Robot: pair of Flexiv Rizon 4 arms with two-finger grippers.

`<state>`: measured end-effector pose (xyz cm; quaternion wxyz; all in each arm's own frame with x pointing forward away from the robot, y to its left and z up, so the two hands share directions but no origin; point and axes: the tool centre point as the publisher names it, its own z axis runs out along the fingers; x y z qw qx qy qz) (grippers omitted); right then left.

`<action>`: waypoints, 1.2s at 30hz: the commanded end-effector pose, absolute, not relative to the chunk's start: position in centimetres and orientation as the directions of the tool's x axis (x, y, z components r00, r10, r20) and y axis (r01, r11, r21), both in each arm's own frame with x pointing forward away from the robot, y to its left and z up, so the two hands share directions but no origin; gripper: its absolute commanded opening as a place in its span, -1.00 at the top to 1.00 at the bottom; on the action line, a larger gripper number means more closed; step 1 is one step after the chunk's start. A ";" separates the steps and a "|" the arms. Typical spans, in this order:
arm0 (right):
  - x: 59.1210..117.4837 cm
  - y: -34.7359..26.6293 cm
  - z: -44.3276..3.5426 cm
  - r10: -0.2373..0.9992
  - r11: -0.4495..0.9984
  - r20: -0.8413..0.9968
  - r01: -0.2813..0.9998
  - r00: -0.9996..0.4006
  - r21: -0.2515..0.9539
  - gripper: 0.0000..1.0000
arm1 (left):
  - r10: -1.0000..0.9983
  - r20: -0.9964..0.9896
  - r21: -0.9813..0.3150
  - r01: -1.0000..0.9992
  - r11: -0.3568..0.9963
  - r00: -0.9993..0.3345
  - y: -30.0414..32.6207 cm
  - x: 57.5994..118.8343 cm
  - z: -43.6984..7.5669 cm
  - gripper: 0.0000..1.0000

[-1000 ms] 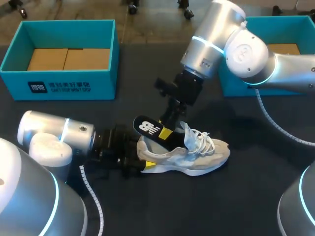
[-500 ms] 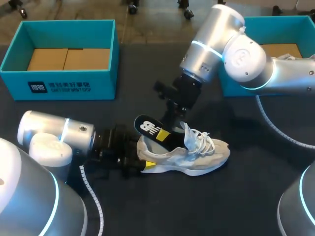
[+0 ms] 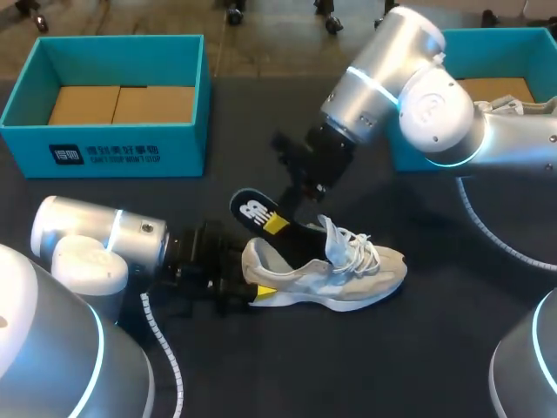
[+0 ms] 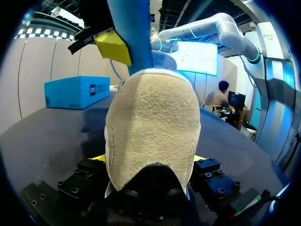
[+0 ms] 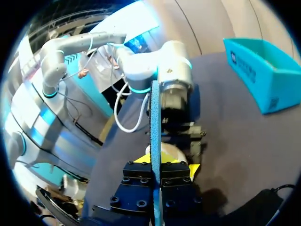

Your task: Take the shoe out of the shoebox, open the shoe tongue, remove and reinsert the insole, then place the shoe into the shoebox

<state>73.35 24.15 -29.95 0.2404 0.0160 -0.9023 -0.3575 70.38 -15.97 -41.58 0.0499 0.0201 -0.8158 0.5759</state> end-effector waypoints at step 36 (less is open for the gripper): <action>84.4 26.3 -14.8 -0.062 0.255 -0.308 -0.314 -0.949 0.915 1.00 | 0.026 0.105 -0.936 -0.090 0.339 -0.994 -16.1 70.4 -41.6 1.00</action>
